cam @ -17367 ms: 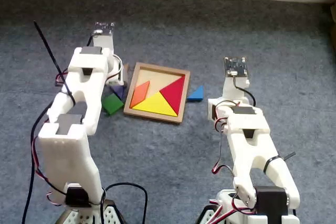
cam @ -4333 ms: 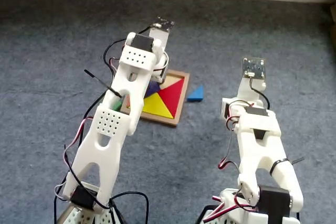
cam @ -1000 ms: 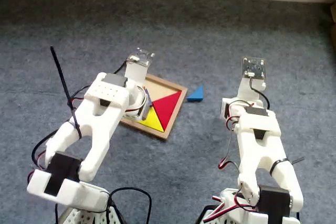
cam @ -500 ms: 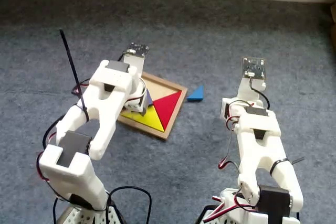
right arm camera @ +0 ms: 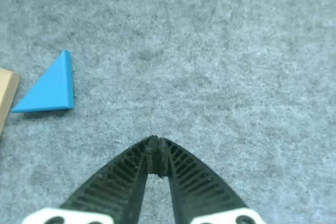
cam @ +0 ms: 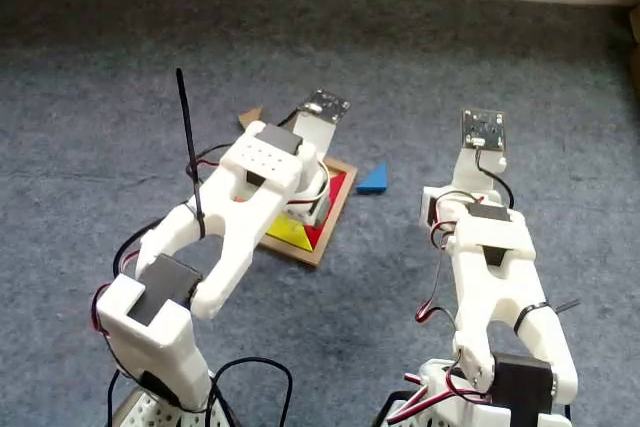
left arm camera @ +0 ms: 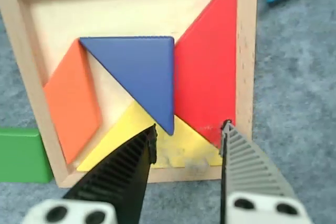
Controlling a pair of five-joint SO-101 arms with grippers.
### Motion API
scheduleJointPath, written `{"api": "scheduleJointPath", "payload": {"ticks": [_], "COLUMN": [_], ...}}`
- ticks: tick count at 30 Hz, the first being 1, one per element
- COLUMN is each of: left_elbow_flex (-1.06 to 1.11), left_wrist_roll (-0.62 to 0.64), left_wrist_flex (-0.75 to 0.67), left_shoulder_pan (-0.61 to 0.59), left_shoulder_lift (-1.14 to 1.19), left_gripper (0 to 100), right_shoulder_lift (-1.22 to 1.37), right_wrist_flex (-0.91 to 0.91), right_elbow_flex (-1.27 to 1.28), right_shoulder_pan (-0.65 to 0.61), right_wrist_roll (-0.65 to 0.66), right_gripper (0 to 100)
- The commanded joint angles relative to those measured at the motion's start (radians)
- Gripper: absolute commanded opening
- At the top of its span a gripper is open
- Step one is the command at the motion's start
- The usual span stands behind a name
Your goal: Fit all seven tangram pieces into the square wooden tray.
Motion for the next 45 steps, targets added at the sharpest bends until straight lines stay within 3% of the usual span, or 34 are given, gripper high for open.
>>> {"api": "scheduleJointPath", "payload": {"ticks": [1,10,20,26,29,39,45], "left_elbow_flex": [-0.051,0.008,-0.031,0.002,-0.002,-0.163,-0.246], "left_wrist_roll": [0.012,0.012,0.012,0.008,0.014,0.017,0.121], "left_wrist_flex": [-0.071,-0.203,-0.060,-0.052,-0.060,-0.060,-0.064], "left_shoulder_pan": [0.010,0.008,0.007,-0.025,-0.079,-0.120,-0.122], "left_shoulder_lift": [-0.007,-0.007,-0.097,-0.153,-0.113,0.136,0.200], "left_gripper": [21,21,21,25,30,30,30], "right_shoulder_lift": [-0.045,-0.045,-0.045,-0.045,-0.045,-0.045,-0.045], "right_wrist_flex": [-0.022,-0.022,-0.022,-0.022,-0.022,-0.022,-0.022], "right_elbow_flex": [-0.008,-0.010,-0.010,-0.010,-0.010,-0.010,-0.010], "right_shoulder_pan": [-0.005,-0.005,-0.005,-0.005,-0.005,-0.007,-0.007], "right_wrist_roll": [-0.003,-0.003,-0.003,-0.003,-0.003,-0.003,-0.003], "right_gripper": [1.0,1.0,1.0,1.0,1.0,1.0,1.0]}}
